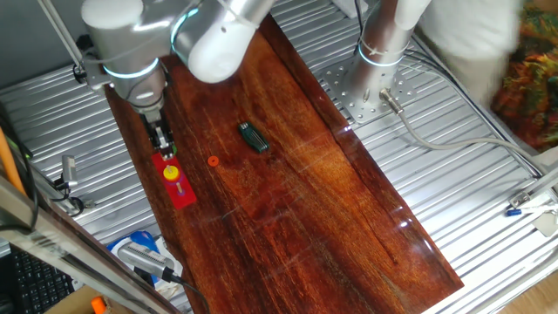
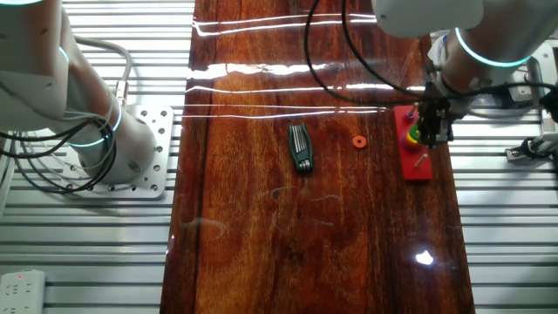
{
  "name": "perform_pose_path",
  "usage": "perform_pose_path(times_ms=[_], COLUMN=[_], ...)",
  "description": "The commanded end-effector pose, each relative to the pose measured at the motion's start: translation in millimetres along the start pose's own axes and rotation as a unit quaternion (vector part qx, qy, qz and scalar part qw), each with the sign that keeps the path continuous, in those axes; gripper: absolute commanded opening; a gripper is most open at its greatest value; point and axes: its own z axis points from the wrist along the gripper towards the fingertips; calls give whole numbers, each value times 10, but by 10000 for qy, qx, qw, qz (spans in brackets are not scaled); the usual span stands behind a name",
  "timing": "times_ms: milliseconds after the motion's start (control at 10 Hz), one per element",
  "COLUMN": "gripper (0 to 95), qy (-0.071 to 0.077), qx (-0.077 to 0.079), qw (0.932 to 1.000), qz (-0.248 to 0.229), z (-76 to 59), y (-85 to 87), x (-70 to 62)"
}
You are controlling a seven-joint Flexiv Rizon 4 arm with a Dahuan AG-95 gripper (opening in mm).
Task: Take out one Hanoi block and throw it aside
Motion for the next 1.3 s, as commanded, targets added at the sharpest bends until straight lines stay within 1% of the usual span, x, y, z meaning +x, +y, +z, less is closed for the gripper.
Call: perform_pose_path(times_ms=[100, 400, 500, 700, 800, 900, 1000, 1100, 1200, 1300], gripper=[190, 190, 190, 190, 190, 380, 380, 380, 570, 570], qy=[-23, -57, -77, -76, -87, -88, -84, -77, -73, -70], qx=[20, 36, 41, -2, -43, -112, -120, -163, -276, -295], qw=[10000, 9998, 9996, 9997, 9997, 9996, 9996, 9995, 9993, 9993], qz=[-92, -208, -285, -234, -229, -228, -232, -240, -230, -231], z=[33, 51, 68, 76, 71, 61, 54, 33, 15, 14], y=[-60, -160, -239, -265, -271, -283, -291, -315, -336, -338], x=[15, 34, 16, -16, -11, 13, 25, 58, 79, 81])
